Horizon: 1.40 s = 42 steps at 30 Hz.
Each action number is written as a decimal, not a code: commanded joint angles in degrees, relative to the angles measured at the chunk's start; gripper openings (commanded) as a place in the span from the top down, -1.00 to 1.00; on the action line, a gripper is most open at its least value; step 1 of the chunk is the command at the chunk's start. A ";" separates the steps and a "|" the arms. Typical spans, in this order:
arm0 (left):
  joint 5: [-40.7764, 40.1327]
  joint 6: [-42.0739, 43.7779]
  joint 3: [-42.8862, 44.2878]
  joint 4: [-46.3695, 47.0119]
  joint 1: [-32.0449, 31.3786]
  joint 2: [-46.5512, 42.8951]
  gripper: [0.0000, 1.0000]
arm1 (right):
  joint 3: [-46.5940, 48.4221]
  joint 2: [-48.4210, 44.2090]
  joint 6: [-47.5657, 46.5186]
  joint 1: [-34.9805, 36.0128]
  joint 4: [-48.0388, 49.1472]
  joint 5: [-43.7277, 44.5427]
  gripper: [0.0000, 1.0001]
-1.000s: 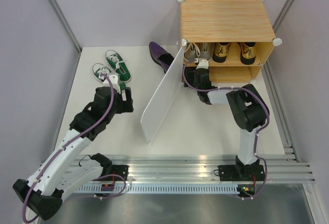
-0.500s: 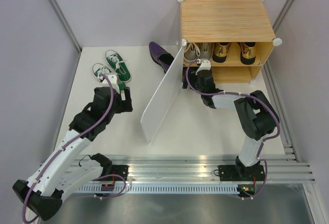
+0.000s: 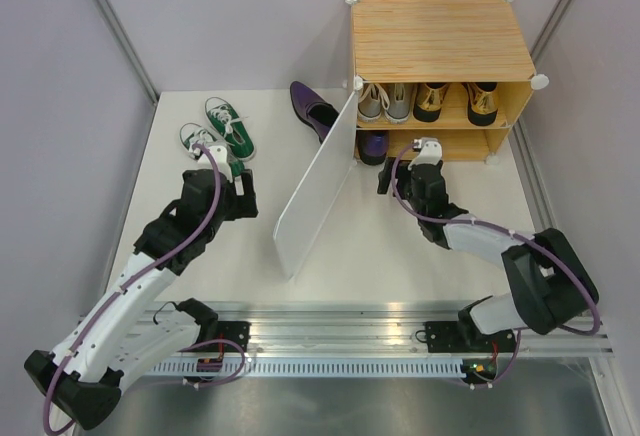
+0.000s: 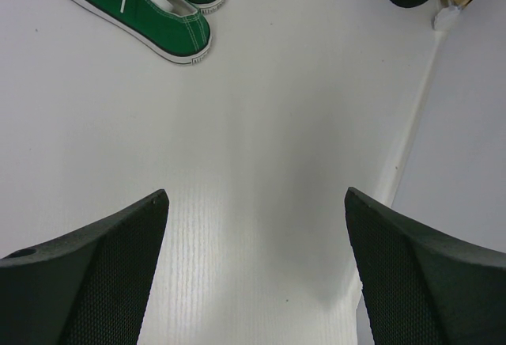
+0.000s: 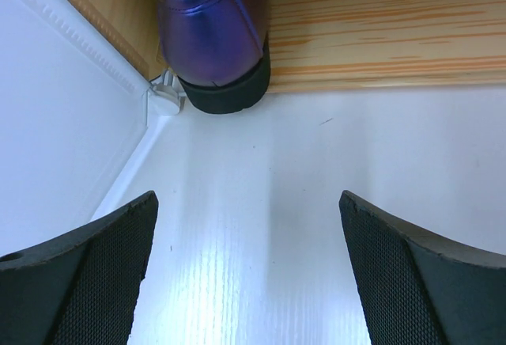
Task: Place and organize the shoes in the shoe cabinet
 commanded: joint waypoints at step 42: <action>-1.58 0.48 -0.77 1.75 0.64 -0.22 -0.89 | -22.39 -30.37 -2.08 -10.07 7.36 25.31 -0.92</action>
